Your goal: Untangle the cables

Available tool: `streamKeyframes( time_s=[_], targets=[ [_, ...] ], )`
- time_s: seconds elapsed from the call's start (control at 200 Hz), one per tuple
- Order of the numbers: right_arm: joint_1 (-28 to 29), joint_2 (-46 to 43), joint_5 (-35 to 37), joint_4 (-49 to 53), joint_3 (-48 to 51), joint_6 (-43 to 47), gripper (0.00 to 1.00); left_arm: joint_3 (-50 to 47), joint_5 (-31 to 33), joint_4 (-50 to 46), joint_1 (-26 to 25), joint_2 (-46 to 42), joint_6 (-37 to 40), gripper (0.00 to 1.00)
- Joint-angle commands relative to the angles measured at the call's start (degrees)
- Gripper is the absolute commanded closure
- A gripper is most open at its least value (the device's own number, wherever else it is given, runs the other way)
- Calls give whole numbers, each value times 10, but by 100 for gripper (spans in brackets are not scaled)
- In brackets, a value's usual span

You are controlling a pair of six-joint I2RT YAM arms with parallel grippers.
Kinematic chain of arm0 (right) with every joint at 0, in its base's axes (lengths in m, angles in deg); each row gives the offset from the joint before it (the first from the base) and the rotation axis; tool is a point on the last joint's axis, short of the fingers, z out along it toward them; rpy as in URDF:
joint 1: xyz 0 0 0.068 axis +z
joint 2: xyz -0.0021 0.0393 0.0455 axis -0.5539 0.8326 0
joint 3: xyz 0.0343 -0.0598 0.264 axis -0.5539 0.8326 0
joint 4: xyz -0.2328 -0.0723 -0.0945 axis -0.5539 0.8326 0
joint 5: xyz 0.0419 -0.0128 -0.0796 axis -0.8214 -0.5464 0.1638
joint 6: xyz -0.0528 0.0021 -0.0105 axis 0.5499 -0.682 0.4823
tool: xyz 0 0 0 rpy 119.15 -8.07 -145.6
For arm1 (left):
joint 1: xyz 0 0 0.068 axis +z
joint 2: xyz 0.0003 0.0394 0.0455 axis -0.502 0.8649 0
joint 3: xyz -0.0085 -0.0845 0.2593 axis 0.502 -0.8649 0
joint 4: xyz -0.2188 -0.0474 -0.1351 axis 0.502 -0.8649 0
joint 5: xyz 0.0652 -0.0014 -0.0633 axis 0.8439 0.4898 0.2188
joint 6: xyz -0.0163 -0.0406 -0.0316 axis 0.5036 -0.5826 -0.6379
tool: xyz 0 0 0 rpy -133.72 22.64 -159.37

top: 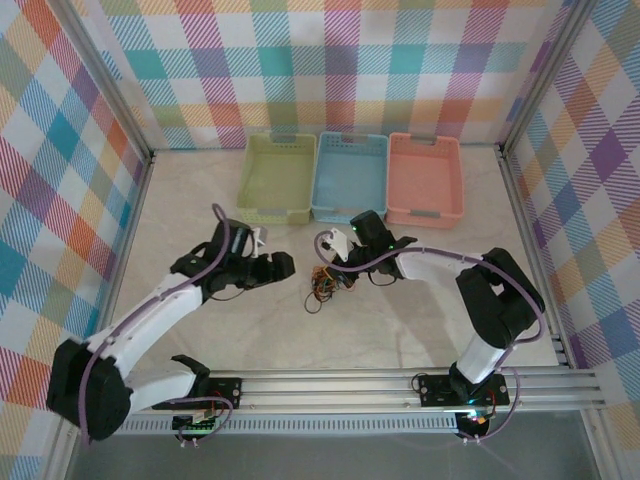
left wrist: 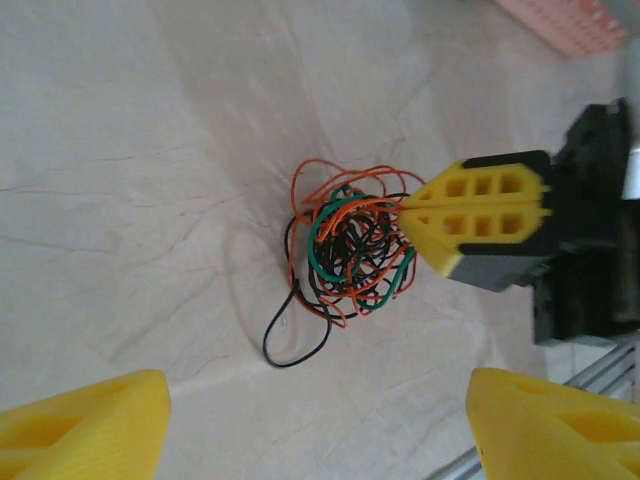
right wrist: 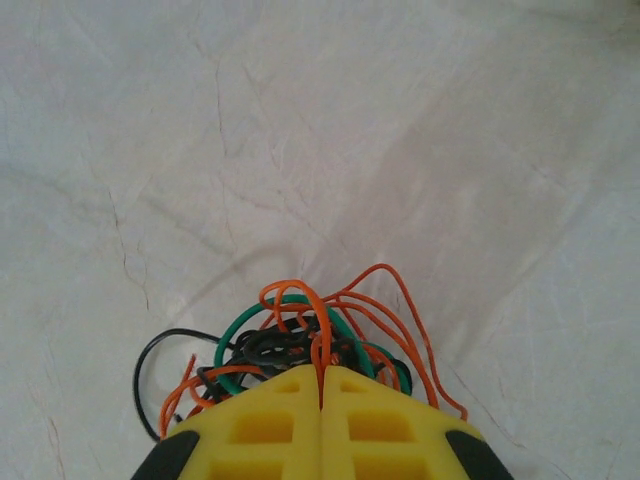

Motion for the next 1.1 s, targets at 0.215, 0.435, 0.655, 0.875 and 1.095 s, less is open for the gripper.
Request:
streamKeyframes(
  time_s=[0.215,0.435,0.655,0.875,1.095],
  targets=[
    [-8,-46,-1,-113,42,-109,100,-13,-7,192,-64,146,10,28],
    [-15,-41,-15,-147,56,-125,100,25,-9,184,-64,197,32,34],
    [-21,-10,-32,-150,42,-150,100,44,-47,202,-63,236,23,35],
    [-37,7,-32,-147,35,-185,100,57,-54,187,-65,253,22,34],
    [-47,17,-35,-133,27,-197,99,80,-55,161,-71,276,30,52]
  ],
)
